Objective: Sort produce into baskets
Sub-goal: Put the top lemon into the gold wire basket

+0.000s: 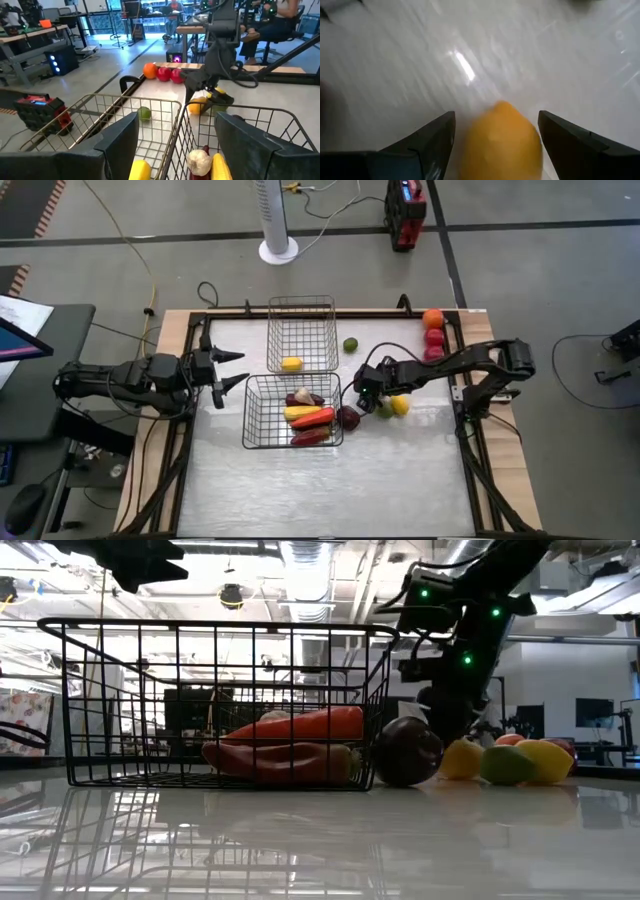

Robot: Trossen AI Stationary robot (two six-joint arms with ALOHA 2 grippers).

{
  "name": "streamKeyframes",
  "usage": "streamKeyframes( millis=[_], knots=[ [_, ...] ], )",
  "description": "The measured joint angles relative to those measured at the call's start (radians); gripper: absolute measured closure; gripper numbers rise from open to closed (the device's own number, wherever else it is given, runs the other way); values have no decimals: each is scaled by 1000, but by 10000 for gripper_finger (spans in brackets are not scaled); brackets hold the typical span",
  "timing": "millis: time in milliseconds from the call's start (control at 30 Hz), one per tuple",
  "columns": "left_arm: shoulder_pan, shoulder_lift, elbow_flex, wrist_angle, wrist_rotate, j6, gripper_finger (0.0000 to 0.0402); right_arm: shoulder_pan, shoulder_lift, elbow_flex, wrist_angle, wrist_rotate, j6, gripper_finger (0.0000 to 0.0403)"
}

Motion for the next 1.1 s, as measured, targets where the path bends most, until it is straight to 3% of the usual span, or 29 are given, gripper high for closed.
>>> streamKeyframes(
  millis=[333,533,667,900,1100],
  knots=[
    [0,0,0,-4,0,2,152,6,52,0,-3,-7,-1,116],
    [0,0,0,-4,-20,4,152,6,21,0,-11,-3,-1,152],
    [0,0,0,-5,-27,4,152,5,-26,11,-24,5,-8,152],
    [0,0,0,5,-27,3,152,-24,-133,168,-16,87,-121,149],
    [0,1,0,17,-27,1,152,-60,-99,367,98,82,-277,148]
  ],
)
